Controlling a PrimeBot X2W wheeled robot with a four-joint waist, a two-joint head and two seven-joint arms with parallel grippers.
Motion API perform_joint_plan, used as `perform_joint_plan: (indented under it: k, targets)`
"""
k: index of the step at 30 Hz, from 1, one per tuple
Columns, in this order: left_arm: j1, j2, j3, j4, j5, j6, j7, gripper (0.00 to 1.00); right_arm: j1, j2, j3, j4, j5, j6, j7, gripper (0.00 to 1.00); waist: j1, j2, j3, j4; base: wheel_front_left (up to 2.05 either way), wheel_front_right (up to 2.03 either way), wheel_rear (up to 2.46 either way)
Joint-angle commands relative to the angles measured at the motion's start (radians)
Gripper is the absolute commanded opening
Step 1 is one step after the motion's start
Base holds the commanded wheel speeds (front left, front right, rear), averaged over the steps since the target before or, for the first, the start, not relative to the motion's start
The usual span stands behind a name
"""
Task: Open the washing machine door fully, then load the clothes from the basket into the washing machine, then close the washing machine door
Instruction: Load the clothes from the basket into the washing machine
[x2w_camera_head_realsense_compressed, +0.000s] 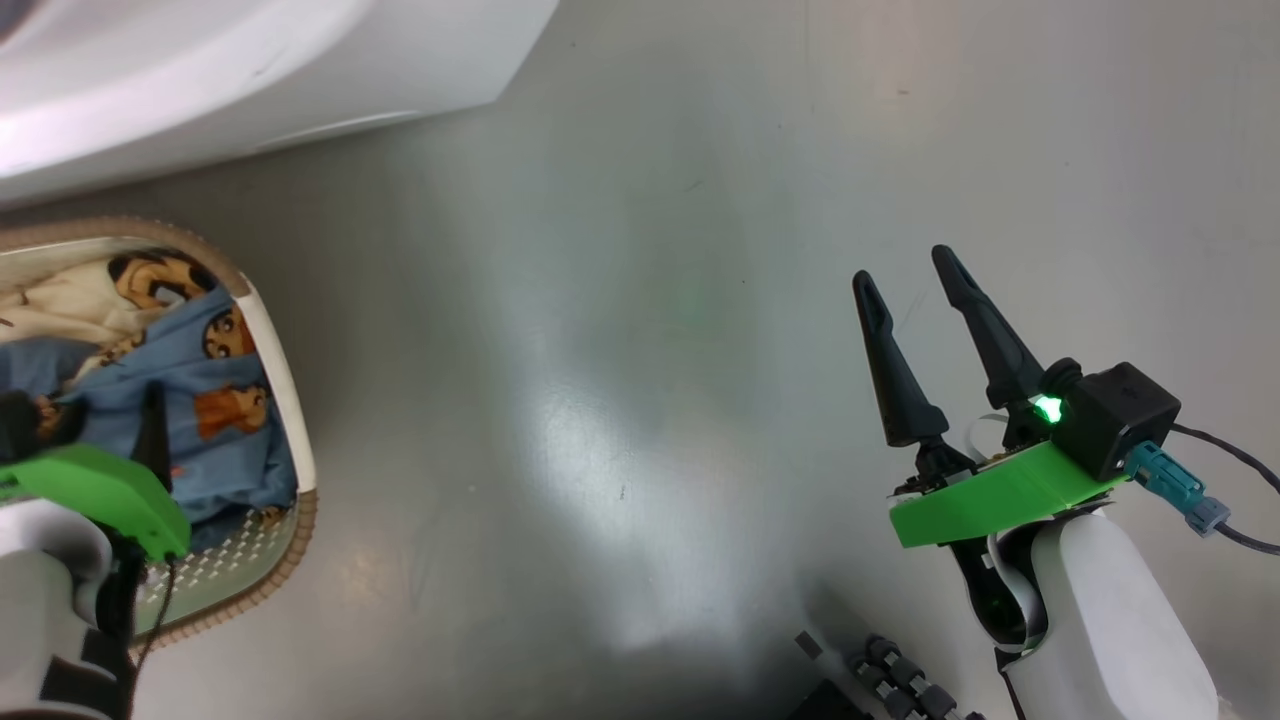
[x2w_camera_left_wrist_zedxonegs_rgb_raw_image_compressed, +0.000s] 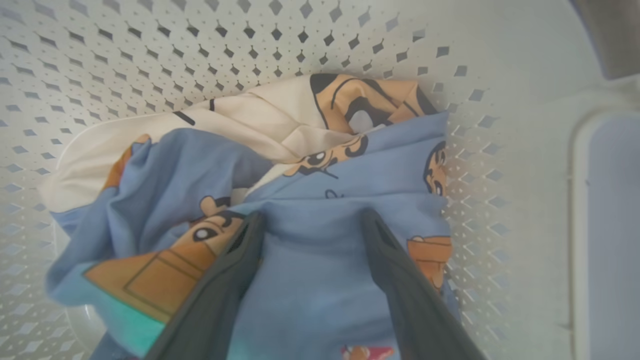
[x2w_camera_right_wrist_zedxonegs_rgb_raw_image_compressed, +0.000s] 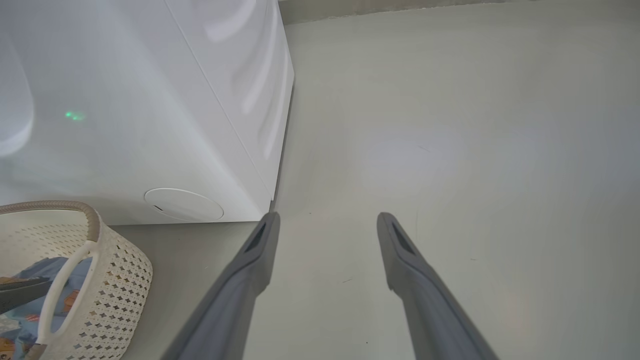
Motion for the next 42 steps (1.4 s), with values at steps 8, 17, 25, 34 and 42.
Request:
perform_joint_plan:
  k: [8, 17, 25, 34, 42]
  targets:
    - [-0.048, 0.069, 0.016, 0.086, 0.012, 0.077, 0.104, 1.00, 0.018, 0.006, 0.035, -0.011, 0.028, 0.002, -0.008, 1.00, -0.0001, 0.0000, 0.026, -0.027, 0.00, 0.00, 0.00]
    - [-0.064, 0.080, 0.006, 0.134, 0.001, 0.070, 0.135, 0.11, 0.010, 0.007, 0.044, -0.012, 0.043, 0.002, -0.008, 1.00, -0.0001, 0.0000, 0.021, -0.033, 0.00, 0.00, 0.00]
    - [-0.097, 0.113, -0.005, 0.185, -0.013, 0.014, 0.152, 0.00, 0.008, 0.007, 0.046, -0.019, 0.047, 0.002, -0.008, 1.00, -0.0001, 0.0000, 0.047, -0.049, 0.00, 0.00, 0.00]
    - [-0.087, 0.114, -0.009, 0.220, -0.046, -0.045, -0.027, 0.00, -0.004, 0.007, 0.034, -0.016, 0.049, 0.002, -0.008, 1.00, -0.0001, 0.0000, -0.010, -0.031, 0.00, 0.00, 0.00]
    - [-0.014, 0.047, -0.016, 0.142, -0.122, -0.066, -0.082, 0.00, 0.002, 0.005, 0.017, -0.014, 0.020, 0.002, -0.008, 1.00, -0.0001, 0.0000, -0.109, 0.036, 0.00, 0.00, 0.00]
